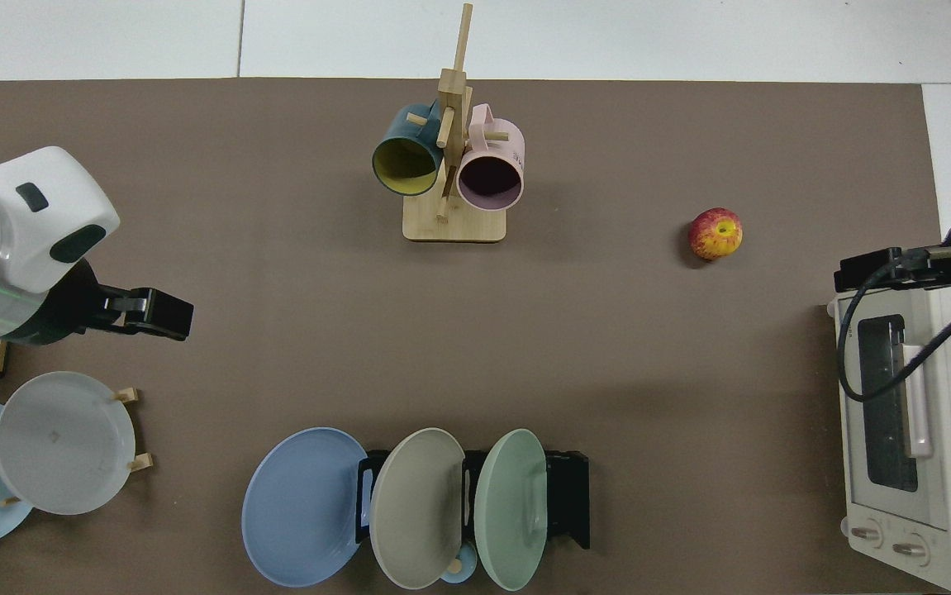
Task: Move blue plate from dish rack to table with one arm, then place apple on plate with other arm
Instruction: 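Move the left gripper down toward the blue plate in the dish rack, then grasp the blue plate with the left gripper while the right gripper grasps the apple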
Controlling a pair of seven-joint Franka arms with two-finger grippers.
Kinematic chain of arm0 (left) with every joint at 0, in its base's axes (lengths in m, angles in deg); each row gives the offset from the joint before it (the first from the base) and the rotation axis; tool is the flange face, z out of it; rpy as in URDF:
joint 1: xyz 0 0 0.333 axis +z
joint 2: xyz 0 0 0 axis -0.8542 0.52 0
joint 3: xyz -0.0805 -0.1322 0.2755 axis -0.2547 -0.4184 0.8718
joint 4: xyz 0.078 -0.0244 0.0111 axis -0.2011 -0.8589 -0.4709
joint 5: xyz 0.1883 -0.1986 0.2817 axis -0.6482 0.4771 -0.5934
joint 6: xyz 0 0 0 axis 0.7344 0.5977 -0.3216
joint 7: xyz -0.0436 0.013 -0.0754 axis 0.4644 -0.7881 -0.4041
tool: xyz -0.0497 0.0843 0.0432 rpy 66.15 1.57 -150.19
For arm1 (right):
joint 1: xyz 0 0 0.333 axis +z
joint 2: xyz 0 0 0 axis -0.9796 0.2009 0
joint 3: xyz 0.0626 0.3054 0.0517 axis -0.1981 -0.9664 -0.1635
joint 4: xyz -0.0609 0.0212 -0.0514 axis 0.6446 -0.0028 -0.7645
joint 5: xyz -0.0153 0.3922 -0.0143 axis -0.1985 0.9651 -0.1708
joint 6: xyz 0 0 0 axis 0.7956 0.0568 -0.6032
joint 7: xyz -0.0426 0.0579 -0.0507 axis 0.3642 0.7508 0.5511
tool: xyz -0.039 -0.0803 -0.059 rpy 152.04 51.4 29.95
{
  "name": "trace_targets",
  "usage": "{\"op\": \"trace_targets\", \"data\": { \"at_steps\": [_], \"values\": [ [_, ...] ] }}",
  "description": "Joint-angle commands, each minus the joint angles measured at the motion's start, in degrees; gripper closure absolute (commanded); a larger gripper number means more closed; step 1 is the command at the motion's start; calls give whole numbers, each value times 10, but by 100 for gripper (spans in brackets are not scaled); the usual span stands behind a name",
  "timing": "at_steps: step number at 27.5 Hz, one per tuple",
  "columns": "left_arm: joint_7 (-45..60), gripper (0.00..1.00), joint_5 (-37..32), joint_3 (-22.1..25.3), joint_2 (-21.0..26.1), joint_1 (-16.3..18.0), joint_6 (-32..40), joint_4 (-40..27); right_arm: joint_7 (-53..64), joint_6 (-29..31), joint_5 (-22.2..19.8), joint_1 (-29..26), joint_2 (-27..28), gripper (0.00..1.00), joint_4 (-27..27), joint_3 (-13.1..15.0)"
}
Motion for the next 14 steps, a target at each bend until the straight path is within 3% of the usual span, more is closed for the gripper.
{"op": "trace_targets", "data": {
  "at_steps": [1,5,9,14],
  "values": [
    [-7,0,30,3,-85,6,-47,-146,1,-2,-7,-1,-15,0,-15,-2],
    [-8,0,30,-5,-95,0,-60,-212,1,-2,-7,-1,-16,0,-17,-1],
    [-18,0,38,-6,-133,-2,-111,-284,-1,2,-6,-1,-15,0,-30,-2],
    [-23,0,48,-20,-145,-16,-162,-357,-2,20,-7,0,-15,0,-53,-2]
  ]
}}
